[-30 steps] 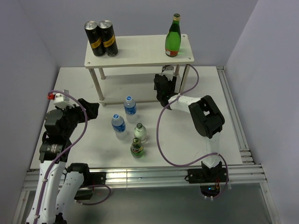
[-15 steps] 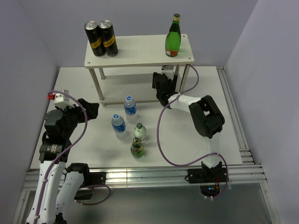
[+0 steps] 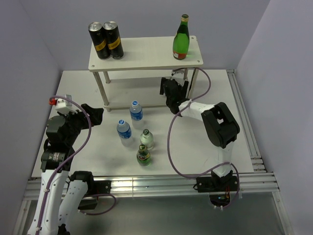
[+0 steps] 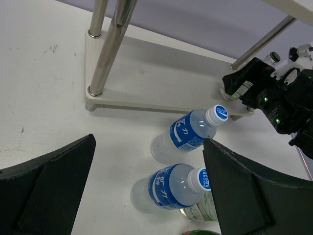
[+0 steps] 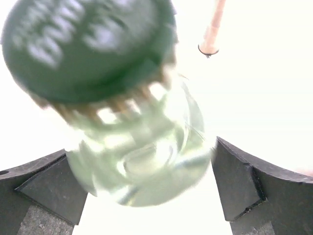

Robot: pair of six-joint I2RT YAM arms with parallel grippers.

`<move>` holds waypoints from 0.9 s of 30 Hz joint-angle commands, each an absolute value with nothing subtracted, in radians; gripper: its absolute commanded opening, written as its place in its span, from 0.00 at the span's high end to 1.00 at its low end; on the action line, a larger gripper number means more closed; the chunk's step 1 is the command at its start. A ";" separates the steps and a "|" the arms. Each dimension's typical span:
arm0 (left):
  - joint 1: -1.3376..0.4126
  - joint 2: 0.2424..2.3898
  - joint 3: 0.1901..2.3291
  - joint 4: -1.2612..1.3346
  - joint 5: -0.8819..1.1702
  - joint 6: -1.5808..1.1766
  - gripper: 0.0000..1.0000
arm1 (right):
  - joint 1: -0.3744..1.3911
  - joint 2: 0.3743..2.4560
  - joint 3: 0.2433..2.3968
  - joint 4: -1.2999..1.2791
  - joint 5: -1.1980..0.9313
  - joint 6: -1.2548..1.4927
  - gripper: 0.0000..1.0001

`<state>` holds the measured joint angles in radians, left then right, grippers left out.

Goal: Place and organize the beverage onto the shelf

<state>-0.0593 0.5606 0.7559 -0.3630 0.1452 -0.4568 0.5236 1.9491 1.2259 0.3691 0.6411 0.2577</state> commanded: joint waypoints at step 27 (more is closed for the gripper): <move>-0.052 0.538 0.759 -0.330 0.150 -0.442 0.01 | 0.893 1.088 0.678 0.195 0.722 0.391 0.00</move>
<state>-0.0593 0.5457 0.7559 -0.3630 0.1448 -0.4568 0.8494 1.2037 0.7254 0.2600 0.6685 0.3500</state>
